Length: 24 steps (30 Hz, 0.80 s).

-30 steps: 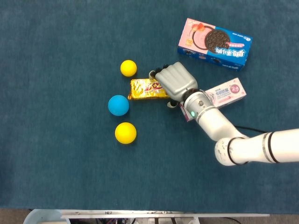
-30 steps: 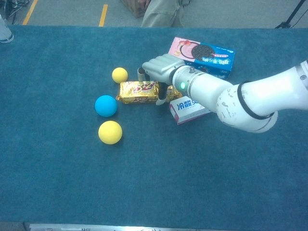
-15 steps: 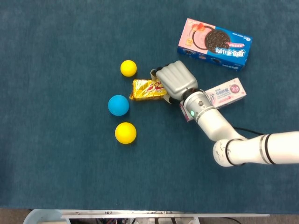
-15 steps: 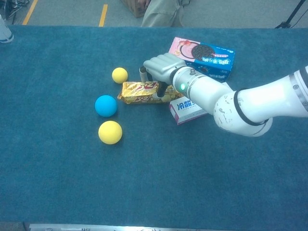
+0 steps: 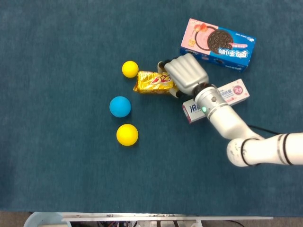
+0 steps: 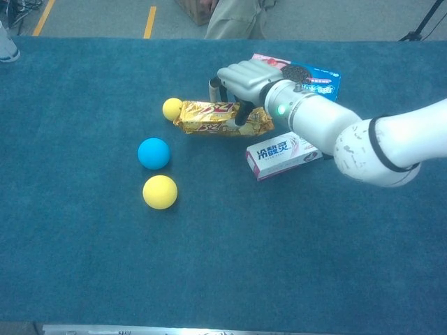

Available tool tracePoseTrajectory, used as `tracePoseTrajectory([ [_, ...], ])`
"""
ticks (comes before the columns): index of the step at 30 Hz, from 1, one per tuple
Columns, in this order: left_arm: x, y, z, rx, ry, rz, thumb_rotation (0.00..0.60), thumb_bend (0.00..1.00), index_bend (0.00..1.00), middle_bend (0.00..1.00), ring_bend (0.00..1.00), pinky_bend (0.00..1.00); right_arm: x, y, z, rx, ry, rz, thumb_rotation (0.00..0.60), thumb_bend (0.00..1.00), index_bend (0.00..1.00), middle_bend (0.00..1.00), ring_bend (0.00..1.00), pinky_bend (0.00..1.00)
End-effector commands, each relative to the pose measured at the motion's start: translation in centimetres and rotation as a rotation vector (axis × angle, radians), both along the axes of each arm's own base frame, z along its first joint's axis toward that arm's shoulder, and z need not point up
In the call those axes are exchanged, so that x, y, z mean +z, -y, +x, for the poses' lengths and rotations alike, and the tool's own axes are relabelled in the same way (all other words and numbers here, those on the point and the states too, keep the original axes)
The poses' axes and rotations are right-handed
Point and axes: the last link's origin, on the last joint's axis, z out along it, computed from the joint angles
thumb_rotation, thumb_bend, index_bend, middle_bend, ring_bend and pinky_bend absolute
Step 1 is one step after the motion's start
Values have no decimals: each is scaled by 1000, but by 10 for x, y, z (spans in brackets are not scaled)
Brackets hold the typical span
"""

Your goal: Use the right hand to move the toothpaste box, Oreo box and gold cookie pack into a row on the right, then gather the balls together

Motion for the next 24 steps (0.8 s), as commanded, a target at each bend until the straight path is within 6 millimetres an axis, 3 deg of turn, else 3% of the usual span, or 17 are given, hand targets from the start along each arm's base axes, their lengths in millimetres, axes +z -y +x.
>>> tracePoseTrajectory([
  [1, -1, 0, 1, -3, 0, -2, 600, 314, 94, 206, 26, 74, 16, 0, -6, 7, 10, -13, 600, 294, 423, 426, 441, 780],
  [13, -5, -5, 2, -14, 6, -15, 600, 314, 94, 206, 26, 74, 69, 8, -67, -91, -4, -57, 600, 292, 423, 430, 444, 780],
  [24, -10, -8, 5, -19, 6, -29, 600, 314, 94, 206, 26, 75, 78, 11, -92, -115, -62, -57, 600, 284, 382, 426, 418, 748],
])
